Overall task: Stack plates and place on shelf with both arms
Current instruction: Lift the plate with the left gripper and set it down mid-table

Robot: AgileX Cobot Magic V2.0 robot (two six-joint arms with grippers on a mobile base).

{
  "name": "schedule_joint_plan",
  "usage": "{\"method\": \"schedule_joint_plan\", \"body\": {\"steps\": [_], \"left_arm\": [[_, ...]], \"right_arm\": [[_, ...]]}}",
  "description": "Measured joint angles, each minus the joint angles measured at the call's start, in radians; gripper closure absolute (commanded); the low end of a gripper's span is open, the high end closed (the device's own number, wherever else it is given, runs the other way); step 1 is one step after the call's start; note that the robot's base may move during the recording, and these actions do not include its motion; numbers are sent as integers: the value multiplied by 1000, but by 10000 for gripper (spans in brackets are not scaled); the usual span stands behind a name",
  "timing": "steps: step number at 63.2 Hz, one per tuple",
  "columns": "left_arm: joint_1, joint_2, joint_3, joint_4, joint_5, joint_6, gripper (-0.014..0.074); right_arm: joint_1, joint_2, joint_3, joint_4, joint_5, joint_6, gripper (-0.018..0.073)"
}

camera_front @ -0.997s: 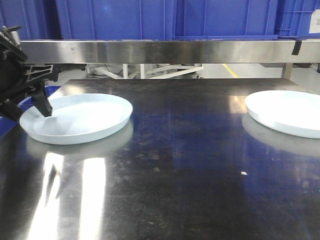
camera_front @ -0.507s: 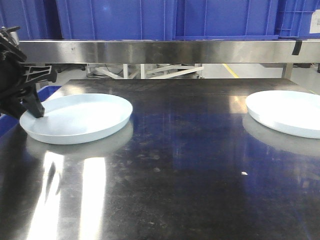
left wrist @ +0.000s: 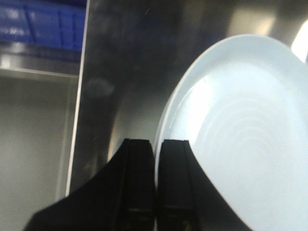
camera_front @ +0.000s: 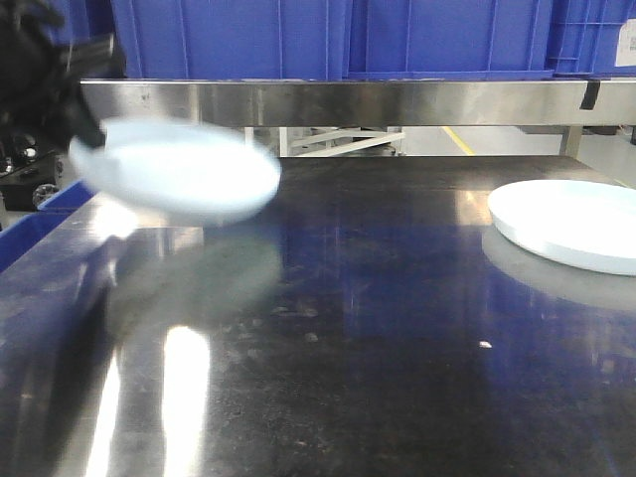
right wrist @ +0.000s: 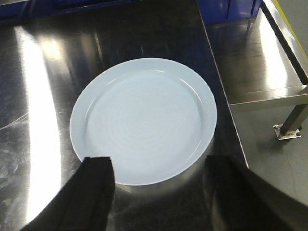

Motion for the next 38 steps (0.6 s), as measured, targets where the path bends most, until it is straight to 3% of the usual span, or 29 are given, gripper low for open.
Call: {"method": "schedule_joint_plan", "body": {"steps": [18,38], "left_arm": [[-79,-1,-60,-7,36,0,510],[-271,50,-62,-11,25,0,510]], "right_arm": [[0,0,0,0,0,0,43],[0,0,0,0,0,0,43]]}}
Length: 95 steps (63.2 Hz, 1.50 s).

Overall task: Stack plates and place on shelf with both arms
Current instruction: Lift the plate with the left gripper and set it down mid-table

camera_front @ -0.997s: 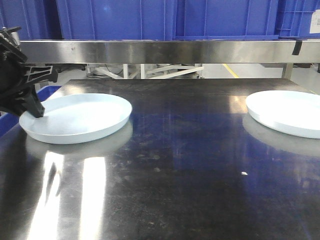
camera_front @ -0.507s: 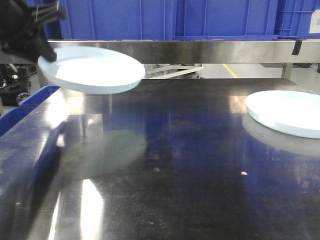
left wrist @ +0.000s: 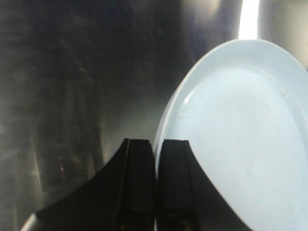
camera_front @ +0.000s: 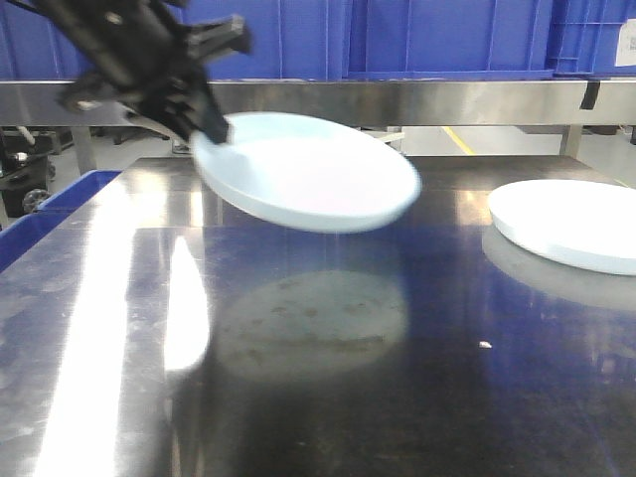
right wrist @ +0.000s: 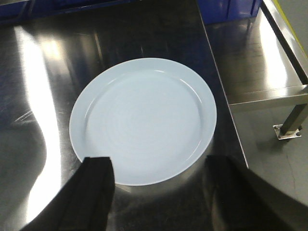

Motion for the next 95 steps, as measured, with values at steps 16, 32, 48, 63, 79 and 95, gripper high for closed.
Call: {"method": "schedule_joint_plan", "body": {"steps": [16,32,48,63,79,95], "left_arm": [[-85,72,0,-3,-19,0,510],[-95,99,0,-12,-41,0,454],[-95,99,-5,-13,-50,49,57],[-95,99,-9,-14,-59,53,178],[-61,-2,-79,-14,-53,57,491],[76,-219,-106,-12,-77,57,506]], "right_arm": [[0,0,0,0,0,0,43],[0,0,0,0,1,0,43],[0,0,0,0,2,0,43],[0,0,0,0,2,0,43],[0,0,0,0,4,0,43],[0,0,0,0,7,0,43]]}}
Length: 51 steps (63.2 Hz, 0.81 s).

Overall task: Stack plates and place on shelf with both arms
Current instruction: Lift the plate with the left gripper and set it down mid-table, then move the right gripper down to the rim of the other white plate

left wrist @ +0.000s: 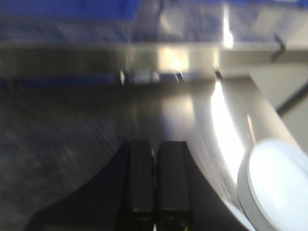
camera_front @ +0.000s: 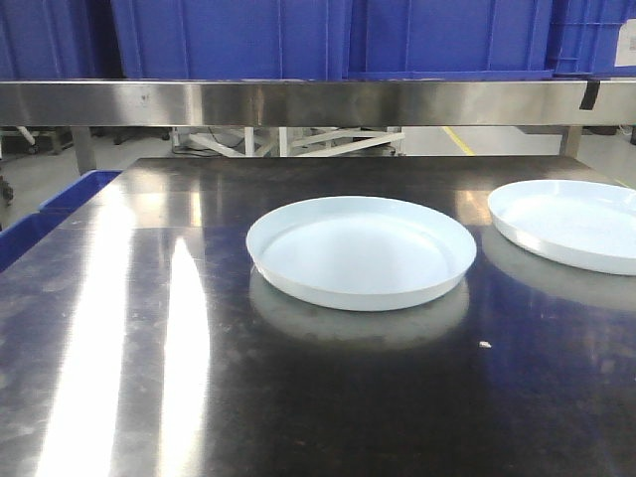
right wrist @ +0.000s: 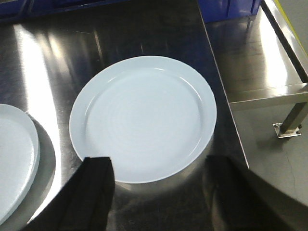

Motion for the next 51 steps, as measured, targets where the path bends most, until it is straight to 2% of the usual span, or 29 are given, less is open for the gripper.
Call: {"method": "schedule_joint_plan", "body": {"steps": [8,18,25,32,51], "left_arm": [[106,-109,13,24,0,0,506],[244,-249,109,36,-6,0,506],[301,-342,222,40,-18,0,506],[311,-420,360,42,-45,0,506],[248,-687,737,43,-172,0,506]], "right_arm": [[0,0,0,0,0,0,43],[0,0,0,0,0,0,43],[0,0,0,0,0,0,43],[0,0,0,0,0,0,43],[0,0,0,0,0,0,43]]}}
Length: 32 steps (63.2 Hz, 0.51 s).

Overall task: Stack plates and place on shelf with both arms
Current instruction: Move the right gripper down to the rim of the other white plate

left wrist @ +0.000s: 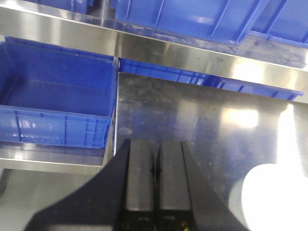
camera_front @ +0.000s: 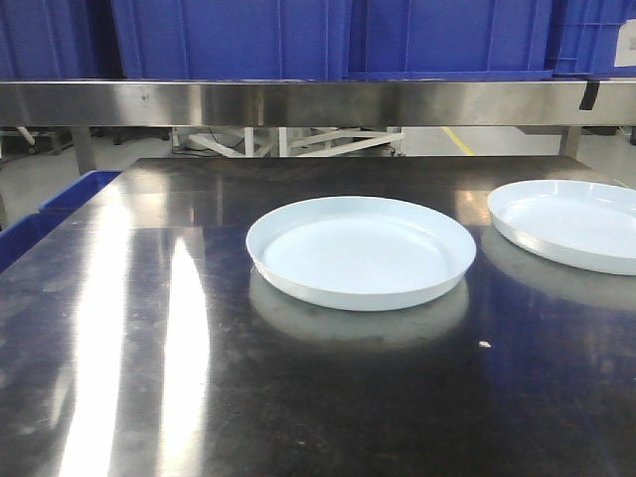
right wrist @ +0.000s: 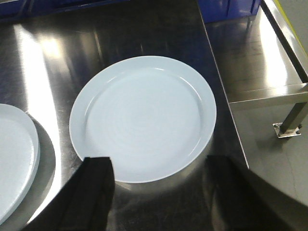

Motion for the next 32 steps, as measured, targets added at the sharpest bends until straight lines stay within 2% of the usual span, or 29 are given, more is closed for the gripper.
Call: {"method": "schedule_joint_plan", "body": {"steps": [14,32], "left_arm": [[-6,-158,159,0,-41,0,506],[-12,-184,226,4,-44,0,507]], "right_arm": [[0,0,0,0,0,0,43],[0,0,0,0,0,0,43]]}}
